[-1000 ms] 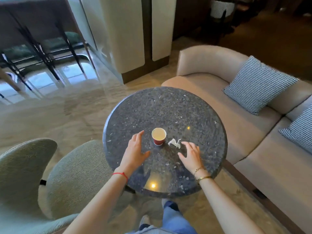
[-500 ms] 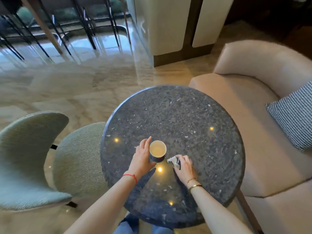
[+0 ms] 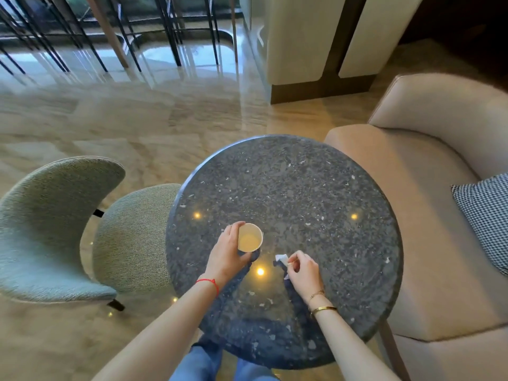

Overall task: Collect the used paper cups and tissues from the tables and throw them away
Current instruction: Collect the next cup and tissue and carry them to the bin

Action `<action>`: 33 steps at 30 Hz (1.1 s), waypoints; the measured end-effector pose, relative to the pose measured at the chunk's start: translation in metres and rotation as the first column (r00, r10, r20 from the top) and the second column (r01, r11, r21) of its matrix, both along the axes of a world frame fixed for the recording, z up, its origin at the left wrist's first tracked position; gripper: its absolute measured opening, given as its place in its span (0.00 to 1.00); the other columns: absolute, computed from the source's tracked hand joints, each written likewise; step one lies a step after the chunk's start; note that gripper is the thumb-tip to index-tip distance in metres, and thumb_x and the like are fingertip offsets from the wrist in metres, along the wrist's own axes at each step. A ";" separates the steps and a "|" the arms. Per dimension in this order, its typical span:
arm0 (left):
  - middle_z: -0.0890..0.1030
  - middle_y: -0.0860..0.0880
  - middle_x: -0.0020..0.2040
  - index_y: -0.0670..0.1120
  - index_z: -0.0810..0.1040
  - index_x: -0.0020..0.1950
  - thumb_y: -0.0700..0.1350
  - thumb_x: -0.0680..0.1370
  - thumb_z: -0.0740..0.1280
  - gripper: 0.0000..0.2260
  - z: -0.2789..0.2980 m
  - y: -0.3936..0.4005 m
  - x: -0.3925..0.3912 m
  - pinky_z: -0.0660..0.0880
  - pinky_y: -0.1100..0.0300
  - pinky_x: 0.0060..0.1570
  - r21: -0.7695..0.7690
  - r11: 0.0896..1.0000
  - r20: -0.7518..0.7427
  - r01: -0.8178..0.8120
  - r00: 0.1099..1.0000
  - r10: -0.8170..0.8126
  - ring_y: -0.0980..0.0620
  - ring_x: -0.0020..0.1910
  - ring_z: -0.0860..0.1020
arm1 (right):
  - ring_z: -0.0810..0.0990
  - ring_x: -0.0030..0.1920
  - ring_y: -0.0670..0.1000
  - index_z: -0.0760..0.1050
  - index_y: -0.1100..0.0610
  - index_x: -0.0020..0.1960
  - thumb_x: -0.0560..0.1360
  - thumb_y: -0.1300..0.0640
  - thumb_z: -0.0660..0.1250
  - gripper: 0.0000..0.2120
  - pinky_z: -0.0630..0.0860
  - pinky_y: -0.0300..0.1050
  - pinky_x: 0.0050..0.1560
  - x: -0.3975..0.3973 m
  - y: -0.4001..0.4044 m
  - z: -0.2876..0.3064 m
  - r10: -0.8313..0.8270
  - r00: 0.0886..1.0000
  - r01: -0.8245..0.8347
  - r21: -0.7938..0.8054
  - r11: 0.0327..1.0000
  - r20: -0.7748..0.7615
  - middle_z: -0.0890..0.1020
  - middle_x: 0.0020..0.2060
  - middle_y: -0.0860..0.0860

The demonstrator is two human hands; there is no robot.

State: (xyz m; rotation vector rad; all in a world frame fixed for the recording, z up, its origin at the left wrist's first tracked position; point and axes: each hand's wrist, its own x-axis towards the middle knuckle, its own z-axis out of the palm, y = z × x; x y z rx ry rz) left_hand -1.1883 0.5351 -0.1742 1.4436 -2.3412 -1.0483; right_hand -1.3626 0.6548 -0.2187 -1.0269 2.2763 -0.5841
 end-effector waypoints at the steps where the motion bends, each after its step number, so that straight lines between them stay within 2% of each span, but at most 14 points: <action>1: 0.70 0.51 0.67 0.49 0.63 0.72 0.50 0.70 0.74 0.34 0.002 0.003 0.010 0.70 0.57 0.61 -0.013 0.999 -0.030 -0.030 0.999 0.029 0.50 0.65 0.71 | 0.77 0.46 0.51 0.75 0.57 0.42 0.74 0.61 0.66 0.02 0.78 0.47 0.46 0.003 0.000 0.005 0.014 1.000 -0.013 -0.018 1.000 0.011 0.79 0.42 0.51; 5: 0.71 0.48 0.67 0.46 0.62 0.74 0.47 0.70 0.76 0.37 0.016 0.016 0.058 0.64 0.64 0.63 -0.075 0.986 -0.092 -0.150 0.985 0.143 0.52 0.67 0.70 | 0.77 0.44 0.51 0.76 0.58 0.42 0.74 0.62 0.67 0.02 0.76 0.44 0.46 0.023 -0.005 0.029 0.091 0.996 -0.089 -0.120 0.989 0.013 0.80 0.41 0.52; 8: 0.72 0.50 0.65 0.46 0.65 0.73 0.48 0.69 0.76 0.35 0.029 0.033 0.109 0.65 0.66 0.62 -0.127 0.964 -0.112 -0.232 0.969 0.218 0.54 0.64 0.71 | 0.77 0.45 0.51 0.76 0.58 0.43 0.74 0.62 0.67 0.02 0.76 0.46 0.48 0.051 -0.013 0.048 0.191 0.982 -0.190 -0.154 0.970 -0.005 0.80 0.41 0.51; 12: 0.74 0.50 0.63 0.45 0.68 0.71 0.48 0.68 0.78 0.34 0.046 0.066 0.184 0.69 0.59 0.64 -0.169 0.913 -0.148 -0.370 0.926 0.348 0.54 0.63 0.72 | 0.76 0.45 0.50 0.75 0.57 0.43 0.75 0.60 0.67 0.02 0.77 0.46 0.47 0.102 -0.022 0.070 0.352 0.935 -0.352 -0.184 0.918 -0.035 0.79 0.40 0.50; 16: 0.75 0.47 0.62 0.43 0.70 0.69 0.43 0.66 0.78 0.34 0.065 0.108 0.265 0.71 0.55 0.63 -0.178 0.818 -0.187 -0.547 0.835 0.518 0.50 0.62 0.73 | 0.76 0.42 0.49 0.74 0.55 0.41 0.74 0.60 0.68 0.04 0.75 0.43 0.43 0.177 -0.027 0.088 0.506 0.858 -0.512 -0.238 0.825 -0.091 0.78 0.38 0.48; 19: 0.75 0.46 0.61 0.41 0.71 0.69 0.40 0.65 0.79 0.34 0.077 0.146 0.333 0.71 0.53 0.62 -0.169 0.722 -0.212 -0.671 0.740 0.639 0.48 0.61 0.74 | 0.75 0.41 0.51 0.74 0.56 0.41 0.74 0.59 0.68 0.04 0.75 0.45 0.43 0.252 -0.025 0.098 0.621 0.772 -0.632 -0.263 0.729 -0.133 0.78 0.38 0.50; 23: 0.74 0.49 0.62 0.44 0.71 0.69 0.41 0.65 0.79 0.34 0.088 0.211 0.437 0.71 0.58 0.59 -0.159 0.560 -0.212 -0.813 0.582 0.785 0.50 0.58 0.75 | 0.75 0.41 0.51 0.74 0.56 0.42 0.74 0.60 0.68 0.03 0.76 0.48 0.43 0.368 -0.012 0.108 0.762 0.635 -0.759 -0.290 0.583 -0.127 0.78 0.37 0.50; 28: 0.72 0.53 0.62 0.48 0.69 0.70 0.44 0.66 0.79 0.35 0.096 0.305 0.558 0.69 0.62 0.54 -0.212 0.333 -0.171 -0.919 0.371 0.913 0.52 0.58 0.75 | 0.75 0.40 0.48 0.74 0.55 0.42 0.73 0.61 0.69 0.04 0.74 0.41 0.41 0.515 0.021 0.116 0.904 0.419 -0.861 -0.355 0.364 -0.090 0.78 0.36 0.48; 33: 0.73 0.50 0.64 0.48 0.70 0.69 0.44 0.65 0.80 0.35 0.097 0.390 0.647 0.71 0.57 0.58 -0.244 0.063 -0.195 -0.968 0.112 0.974 0.50 0.61 0.74 | 0.74 0.38 0.46 0.73 0.53 0.41 0.71 0.62 0.68 0.06 0.68 0.33 0.40 0.649 0.058 0.121 0.981 0.182 -0.920 -0.364 0.145 -0.068 0.76 0.34 0.45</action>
